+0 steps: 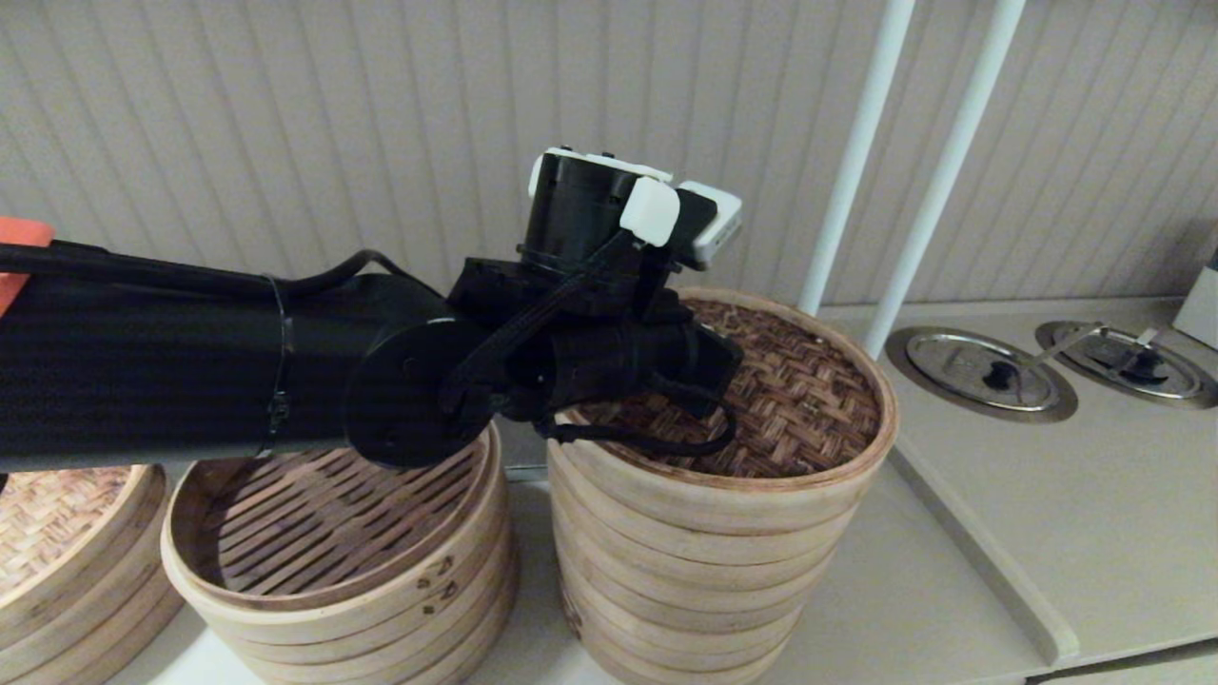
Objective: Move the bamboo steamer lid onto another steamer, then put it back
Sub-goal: Pick up the steamer
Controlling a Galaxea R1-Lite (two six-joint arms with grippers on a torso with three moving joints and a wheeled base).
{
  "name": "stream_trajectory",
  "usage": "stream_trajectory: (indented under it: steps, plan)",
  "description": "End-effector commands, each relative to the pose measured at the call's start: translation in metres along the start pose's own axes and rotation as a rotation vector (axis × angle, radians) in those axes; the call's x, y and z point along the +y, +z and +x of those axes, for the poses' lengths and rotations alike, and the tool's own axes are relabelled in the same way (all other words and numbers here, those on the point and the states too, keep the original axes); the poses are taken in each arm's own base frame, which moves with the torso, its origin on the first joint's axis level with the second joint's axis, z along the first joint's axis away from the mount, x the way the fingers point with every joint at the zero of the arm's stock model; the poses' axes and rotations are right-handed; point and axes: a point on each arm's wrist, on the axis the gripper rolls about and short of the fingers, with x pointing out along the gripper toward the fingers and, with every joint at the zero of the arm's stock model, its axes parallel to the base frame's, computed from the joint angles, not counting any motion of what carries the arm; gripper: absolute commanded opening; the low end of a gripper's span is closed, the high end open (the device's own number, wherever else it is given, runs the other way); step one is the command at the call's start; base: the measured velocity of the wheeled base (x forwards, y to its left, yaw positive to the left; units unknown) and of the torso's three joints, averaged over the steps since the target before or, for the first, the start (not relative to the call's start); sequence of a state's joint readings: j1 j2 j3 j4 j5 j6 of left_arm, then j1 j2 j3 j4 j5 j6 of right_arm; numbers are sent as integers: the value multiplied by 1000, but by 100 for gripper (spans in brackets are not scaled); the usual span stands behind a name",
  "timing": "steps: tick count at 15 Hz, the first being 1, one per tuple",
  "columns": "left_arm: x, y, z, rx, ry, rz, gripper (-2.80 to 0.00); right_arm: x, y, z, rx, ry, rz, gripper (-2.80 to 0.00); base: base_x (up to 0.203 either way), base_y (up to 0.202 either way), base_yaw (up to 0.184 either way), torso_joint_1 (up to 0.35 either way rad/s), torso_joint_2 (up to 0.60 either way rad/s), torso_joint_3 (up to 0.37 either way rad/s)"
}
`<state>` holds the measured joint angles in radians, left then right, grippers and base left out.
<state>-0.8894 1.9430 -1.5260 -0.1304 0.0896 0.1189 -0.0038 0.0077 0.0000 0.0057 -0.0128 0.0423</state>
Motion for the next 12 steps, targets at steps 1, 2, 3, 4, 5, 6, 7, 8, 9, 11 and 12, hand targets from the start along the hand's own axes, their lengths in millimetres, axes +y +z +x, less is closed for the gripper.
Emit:
stream_trajectory:
  steps: [1,2,3,4,5,6,7,8,9,11,12]
  plan:
    - [1,4,-4,-14,1,-5,-280,0,-1,0,5,0,0,-280,0,0,0,0,0,0]
    - [1,4,-6,-17,2,-7,-280,0,-1,0,5,1,1,-280,0,0,0,0,0,0]
    - [2,4,-7,-16,4,-3,-280,0,-1,0,5,0,1,-280,0,0,0,0,0,0]
    - [2,6,-8,-22,5,-3,-280,0,-1,0,5,-1,1,-280,0,0,0,0,0,0]
    - [3,8,-10,-29,7,-4,-280,0,-1,0,5,-2,1,-280,0,0,0,0,0,0]
    - [3,9,-11,-34,8,-5,-280,0,-1,0,5,0,1,-280,0,0,0,0,0,0]
    - [4,11,-13,-39,10,-2,-280,0,-1,0,5,1,1,-280,0,0,0,0,0,0]
    - [4,13,-15,-45,23,-3,-280,0,-1,0,5,-1,1,-280,0,0,0,0,0,0]
    - [5,15,-16,-50,36,-4,-280,0,-1,0,5,-2,1,-280,0,0,0,0,0,0]
    - [5,19,-18,-65,40,-8,-280,0,-1,0,4,0,1,-280,0,0,0,0,0,0]
    - [5,20,-18,-66,39,-9,-280,0,-1,0,5,0,1,-280,0,0,0,0,0,0]
